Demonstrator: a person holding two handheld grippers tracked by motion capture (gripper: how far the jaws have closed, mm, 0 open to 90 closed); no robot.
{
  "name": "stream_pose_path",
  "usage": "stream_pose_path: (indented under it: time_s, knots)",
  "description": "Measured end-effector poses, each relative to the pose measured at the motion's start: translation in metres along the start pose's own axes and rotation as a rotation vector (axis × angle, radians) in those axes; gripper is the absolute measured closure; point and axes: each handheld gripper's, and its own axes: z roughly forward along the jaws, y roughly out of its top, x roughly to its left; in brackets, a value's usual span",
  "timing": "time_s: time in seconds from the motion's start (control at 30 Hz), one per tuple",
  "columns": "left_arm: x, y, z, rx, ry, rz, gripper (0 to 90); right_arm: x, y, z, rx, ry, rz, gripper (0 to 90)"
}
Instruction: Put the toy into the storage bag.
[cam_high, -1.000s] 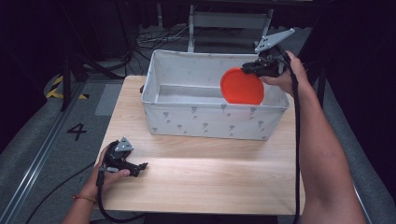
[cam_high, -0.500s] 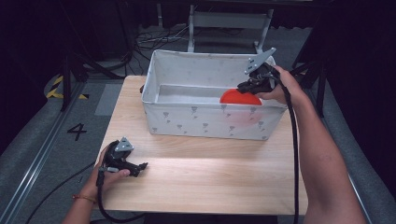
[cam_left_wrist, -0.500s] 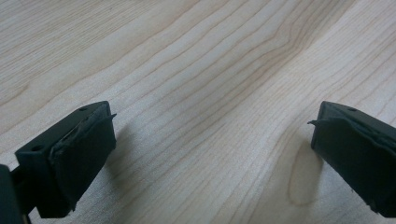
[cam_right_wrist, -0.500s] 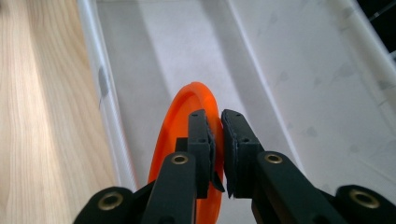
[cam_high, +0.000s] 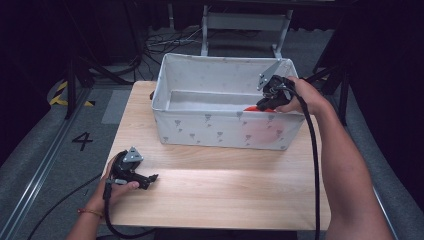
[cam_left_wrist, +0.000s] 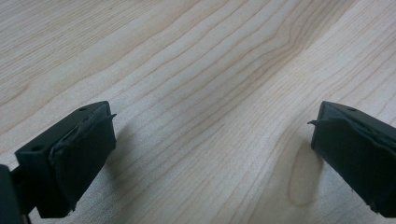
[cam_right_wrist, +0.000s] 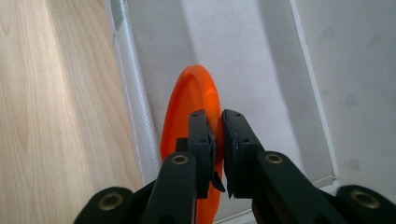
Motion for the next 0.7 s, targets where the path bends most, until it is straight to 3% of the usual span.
stream_pose_path:
  time_s: [0.47,0.7]
  knots:
    - [0.000,0.000,0.000,0.000,0.000,0.000,0.2,0.000,-0.001,0.013,0.132,0.032,-0.013,82.2]
    - [0.000,0.000,0.000,0.000,0.000,0.000,0.2,-0.001,-0.002,0.016,0.169,0.009,-0.011,82.1]
